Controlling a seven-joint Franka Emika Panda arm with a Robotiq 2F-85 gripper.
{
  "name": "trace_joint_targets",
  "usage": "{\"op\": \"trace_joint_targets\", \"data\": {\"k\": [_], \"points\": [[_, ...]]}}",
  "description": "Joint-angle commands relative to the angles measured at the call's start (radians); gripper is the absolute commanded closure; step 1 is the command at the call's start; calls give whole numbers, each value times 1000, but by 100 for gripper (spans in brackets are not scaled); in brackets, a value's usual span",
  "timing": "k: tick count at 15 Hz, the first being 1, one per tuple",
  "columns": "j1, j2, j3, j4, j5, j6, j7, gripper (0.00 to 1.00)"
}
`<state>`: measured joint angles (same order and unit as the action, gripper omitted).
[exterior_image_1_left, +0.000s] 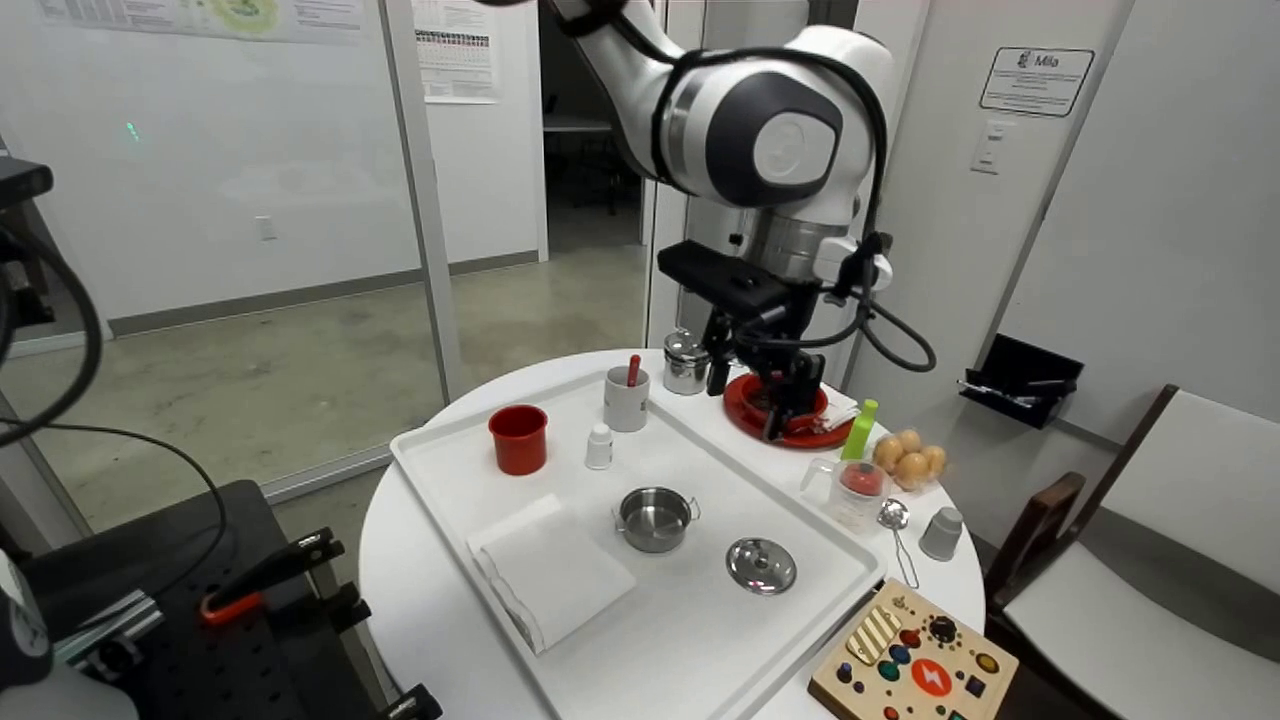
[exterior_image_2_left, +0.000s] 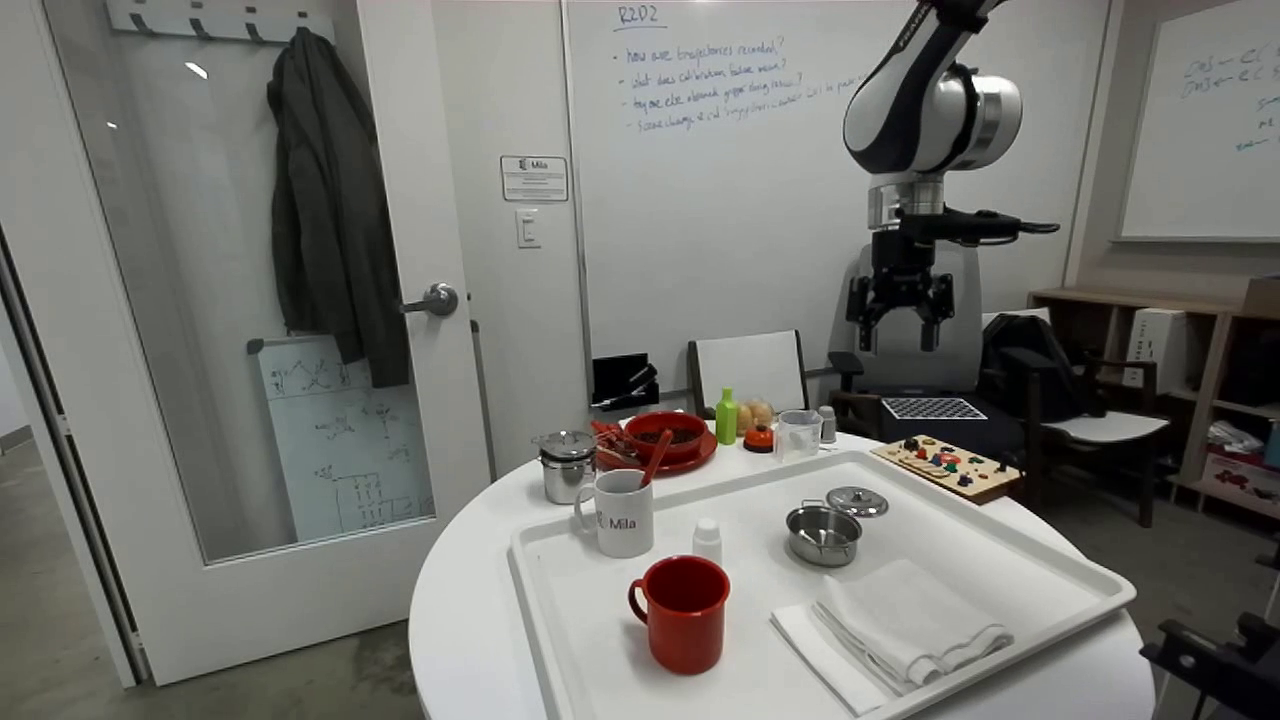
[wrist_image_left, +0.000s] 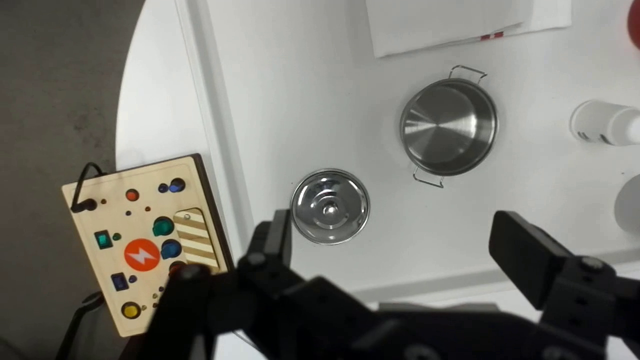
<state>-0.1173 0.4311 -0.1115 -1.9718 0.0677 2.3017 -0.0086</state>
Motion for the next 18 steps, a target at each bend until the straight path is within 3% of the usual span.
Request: {"op": "trace_joint_targets", "data": {"k": [1, 2, 3, 6, 8, 18], "points": [[-13, 171, -2, 196, -13, -71, 33, 0], [-17, 202, -1, 243, -13, -124, 37, 0], [-18, 115, 6, 114, -6, -37, 13, 0], [-21, 185, 6, 199, -6, -88, 19, 0], [-9, 76, -8, 34, -26, 79, 15, 0], [54, 288, -33, 91, -52, 282, 189, 0]]}}
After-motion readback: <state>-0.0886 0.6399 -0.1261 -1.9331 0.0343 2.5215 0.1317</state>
